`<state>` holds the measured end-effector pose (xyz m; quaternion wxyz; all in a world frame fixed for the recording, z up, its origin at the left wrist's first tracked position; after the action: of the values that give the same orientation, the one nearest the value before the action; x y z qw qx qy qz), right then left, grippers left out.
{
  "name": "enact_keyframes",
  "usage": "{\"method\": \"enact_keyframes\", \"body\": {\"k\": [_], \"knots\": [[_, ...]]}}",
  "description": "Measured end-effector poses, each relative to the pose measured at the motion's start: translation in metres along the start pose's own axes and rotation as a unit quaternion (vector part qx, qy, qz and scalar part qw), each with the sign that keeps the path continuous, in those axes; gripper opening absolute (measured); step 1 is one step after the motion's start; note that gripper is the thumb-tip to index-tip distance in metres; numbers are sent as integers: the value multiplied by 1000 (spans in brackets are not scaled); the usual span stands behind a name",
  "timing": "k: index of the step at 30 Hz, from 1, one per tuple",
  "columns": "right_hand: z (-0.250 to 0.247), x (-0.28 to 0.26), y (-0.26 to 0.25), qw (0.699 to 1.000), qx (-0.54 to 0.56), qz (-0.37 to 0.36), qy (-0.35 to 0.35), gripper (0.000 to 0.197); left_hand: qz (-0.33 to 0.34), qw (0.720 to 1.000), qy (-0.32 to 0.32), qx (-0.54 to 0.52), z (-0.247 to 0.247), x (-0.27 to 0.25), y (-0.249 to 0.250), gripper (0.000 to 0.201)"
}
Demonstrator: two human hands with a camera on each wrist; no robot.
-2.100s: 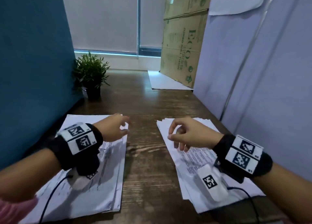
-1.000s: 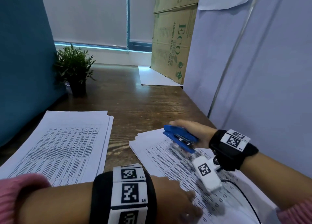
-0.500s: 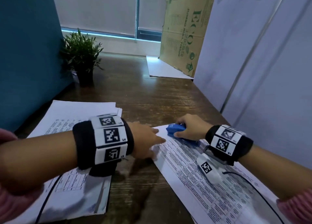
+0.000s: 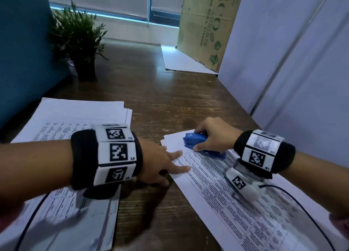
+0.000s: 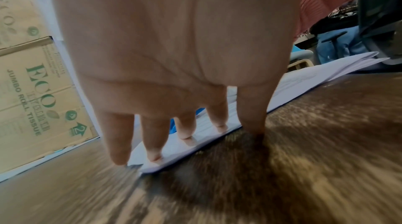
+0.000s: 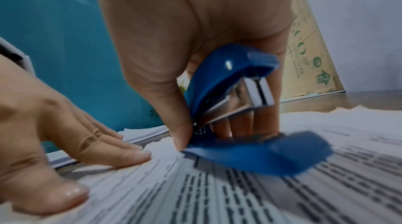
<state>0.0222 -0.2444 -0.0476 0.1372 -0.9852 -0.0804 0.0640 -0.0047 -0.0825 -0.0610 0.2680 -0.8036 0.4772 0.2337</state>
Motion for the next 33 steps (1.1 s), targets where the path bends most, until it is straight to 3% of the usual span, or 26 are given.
{"method": "enact_keyframes", "body": {"k": [12, 17, 28, 33], "knots": [[3, 6, 2, 994, 75, 82, -11, 33, 5, 1000, 4, -4, 6, 2, 1, 61], [4, 6, 1, 986, 128, 104, -3, 28, 6, 1000, 10, -20, 8, 0, 1, 61], [7, -2, -20, 995, -86, -10, 44, 13, 3, 1000, 7, -30, 6, 0, 1, 61], [5, -11, -39, 981, -182, -51, 42, 25, 4, 999, 6, -40, 8, 1, 0, 61]]}}
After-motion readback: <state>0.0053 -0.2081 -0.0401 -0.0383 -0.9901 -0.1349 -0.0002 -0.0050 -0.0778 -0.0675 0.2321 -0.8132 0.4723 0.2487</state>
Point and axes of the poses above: each hand's wrist, its own x-axis towards the middle knuckle, its own z-axis out of the palm, y = z × x, the point moved 3 cm from there along x, towards the middle knuckle, and after that the axes turned 5 degrees about x, right-handed, at the moved point
